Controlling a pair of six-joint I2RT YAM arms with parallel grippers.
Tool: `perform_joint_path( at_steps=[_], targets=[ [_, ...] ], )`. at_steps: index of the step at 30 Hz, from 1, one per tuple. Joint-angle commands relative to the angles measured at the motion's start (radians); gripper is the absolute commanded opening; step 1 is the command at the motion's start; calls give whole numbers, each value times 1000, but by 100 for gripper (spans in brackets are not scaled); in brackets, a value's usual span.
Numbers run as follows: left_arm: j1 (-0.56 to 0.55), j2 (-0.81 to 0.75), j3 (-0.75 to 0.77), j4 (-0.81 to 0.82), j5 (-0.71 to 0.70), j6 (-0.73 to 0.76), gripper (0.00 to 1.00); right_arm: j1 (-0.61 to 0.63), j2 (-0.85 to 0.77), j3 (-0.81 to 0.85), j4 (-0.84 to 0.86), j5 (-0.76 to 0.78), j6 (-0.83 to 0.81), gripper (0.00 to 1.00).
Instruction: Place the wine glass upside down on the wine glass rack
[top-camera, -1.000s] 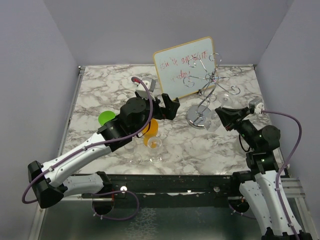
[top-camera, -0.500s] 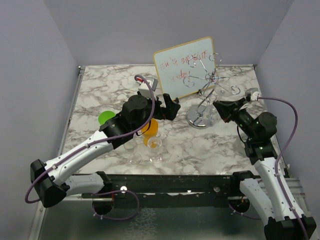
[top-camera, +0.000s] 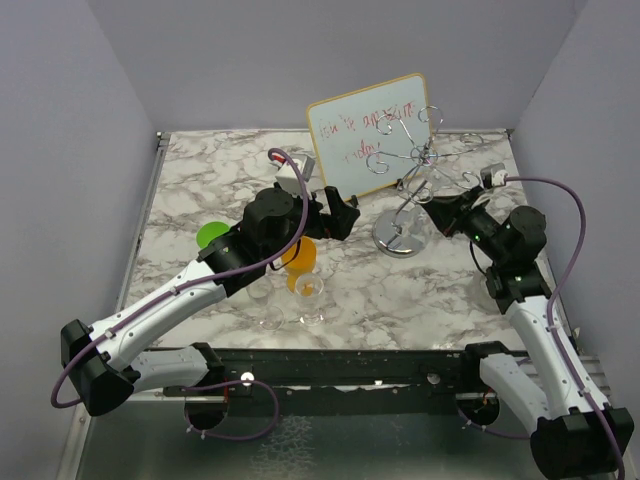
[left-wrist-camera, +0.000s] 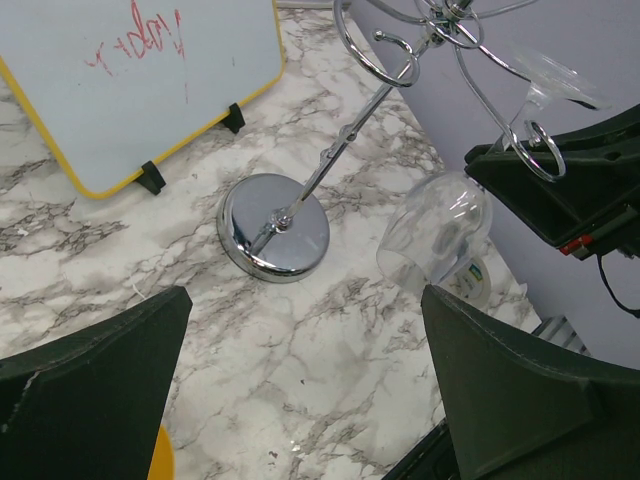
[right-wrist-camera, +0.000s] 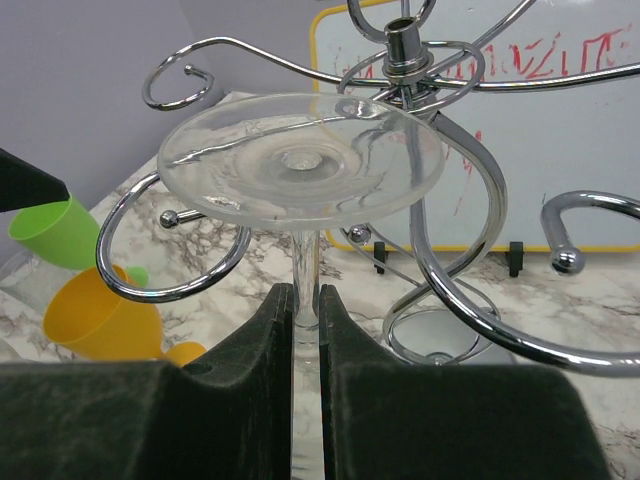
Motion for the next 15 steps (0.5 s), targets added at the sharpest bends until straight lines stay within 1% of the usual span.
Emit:
perform_joint_path(
  at_steps=[1,10,15],
  targets=[
    [8,0,-11,-2,31,-10,99,13,24,50,10,-43,11,1],
    [12,-2,-21,-2,35,-15,99,51,53,63,7,-37,17,1],
    [15,-2,-24,-1,38,-18,99,57,66,66,31,-86,61,1]
  ],
)
